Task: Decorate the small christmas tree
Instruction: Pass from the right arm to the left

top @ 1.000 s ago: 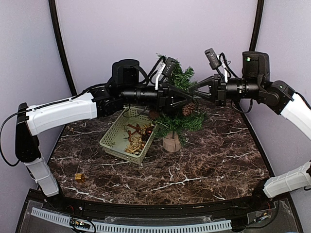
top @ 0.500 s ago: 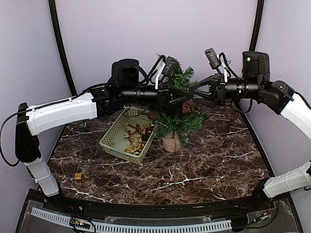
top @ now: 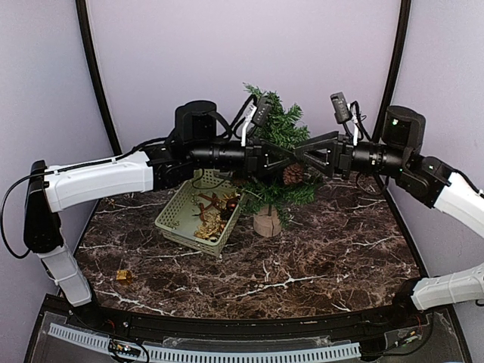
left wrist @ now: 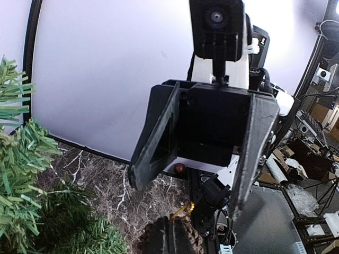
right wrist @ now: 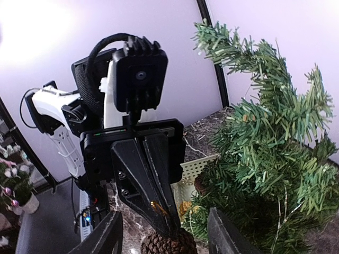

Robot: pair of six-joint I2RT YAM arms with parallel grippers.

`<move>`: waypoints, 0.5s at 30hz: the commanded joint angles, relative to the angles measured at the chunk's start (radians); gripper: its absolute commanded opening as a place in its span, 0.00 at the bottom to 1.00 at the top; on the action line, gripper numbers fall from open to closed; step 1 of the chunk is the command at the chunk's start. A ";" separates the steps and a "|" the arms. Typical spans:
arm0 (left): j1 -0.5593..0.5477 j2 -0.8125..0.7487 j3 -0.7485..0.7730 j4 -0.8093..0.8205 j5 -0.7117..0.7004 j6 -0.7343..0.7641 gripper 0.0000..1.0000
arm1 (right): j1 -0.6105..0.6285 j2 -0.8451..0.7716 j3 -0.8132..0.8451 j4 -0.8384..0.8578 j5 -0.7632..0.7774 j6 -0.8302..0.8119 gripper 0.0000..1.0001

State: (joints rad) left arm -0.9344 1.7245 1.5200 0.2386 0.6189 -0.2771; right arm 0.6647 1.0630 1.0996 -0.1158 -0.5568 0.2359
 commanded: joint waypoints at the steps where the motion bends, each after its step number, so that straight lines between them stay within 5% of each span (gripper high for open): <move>1: -0.005 -0.057 -0.003 0.032 0.017 -0.031 0.00 | -0.005 -0.015 -0.038 0.192 -0.003 0.085 0.50; 15: -0.004 -0.058 0.025 -0.034 -0.073 -0.100 0.00 | -0.005 0.000 -0.097 0.295 -0.038 0.131 0.35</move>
State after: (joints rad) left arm -0.9344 1.7218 1.5211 0.1997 0.5461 -0.3489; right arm 0.6640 1.0569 1.0130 0.1139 -0.5598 0.3653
